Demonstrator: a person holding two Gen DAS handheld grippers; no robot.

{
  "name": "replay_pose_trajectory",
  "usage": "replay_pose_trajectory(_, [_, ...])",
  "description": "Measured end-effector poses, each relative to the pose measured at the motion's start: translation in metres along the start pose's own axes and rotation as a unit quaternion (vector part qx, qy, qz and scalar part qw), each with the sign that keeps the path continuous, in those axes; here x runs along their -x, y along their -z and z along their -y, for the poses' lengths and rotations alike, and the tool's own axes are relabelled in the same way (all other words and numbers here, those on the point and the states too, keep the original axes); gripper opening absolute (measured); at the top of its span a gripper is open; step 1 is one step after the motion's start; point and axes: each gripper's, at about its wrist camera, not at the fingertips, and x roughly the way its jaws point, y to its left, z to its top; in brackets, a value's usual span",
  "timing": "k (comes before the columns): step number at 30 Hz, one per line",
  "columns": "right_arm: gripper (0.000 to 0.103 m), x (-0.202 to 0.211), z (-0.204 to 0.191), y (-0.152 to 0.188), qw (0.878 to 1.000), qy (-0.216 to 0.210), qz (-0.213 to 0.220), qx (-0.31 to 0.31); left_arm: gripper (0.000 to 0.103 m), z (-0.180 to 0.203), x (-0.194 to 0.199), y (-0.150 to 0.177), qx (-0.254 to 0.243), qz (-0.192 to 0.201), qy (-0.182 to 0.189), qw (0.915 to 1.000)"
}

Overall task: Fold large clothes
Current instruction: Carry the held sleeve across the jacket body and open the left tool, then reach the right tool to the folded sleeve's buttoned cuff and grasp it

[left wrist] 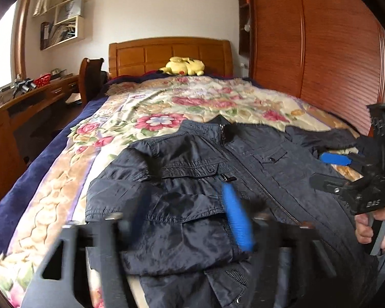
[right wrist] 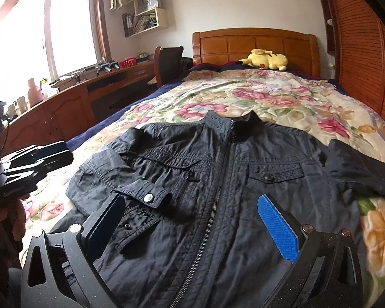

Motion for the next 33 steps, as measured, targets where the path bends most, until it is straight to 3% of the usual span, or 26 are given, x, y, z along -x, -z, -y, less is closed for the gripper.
replay_pose_trajectory(6, [0.103,-0.02,-0.01,-0.002,1.0,-0.003,-0.015,0.01,0.087,-0.019,0.021,0.019,0.021,0.025,-0.011,0.9994])
replay_pose_trajectory(11, [0.103,-0.029,-0.02,-0.001,0.999,0.001,-0.025,0.026,0.087,-0.024,0.022,0.032,-0.009,0.009,-0.031,0.9994])
replay_pose_trajectory(22, [0.103,-0.04,-0.039,-0.011,0.997,-0.002,-0.042,0.058,0.089,-0.048,0.027,0.04,0.012,0.003,-0.034,0.9994])
replay_pose_trajectory(33, [0.101,-0.109,-0.049,-0.028,0.99,-0.006,-0.12,0.072,0.089,-0.07,0.029,0.044,0.029,0.004,-0.045,0.9986])
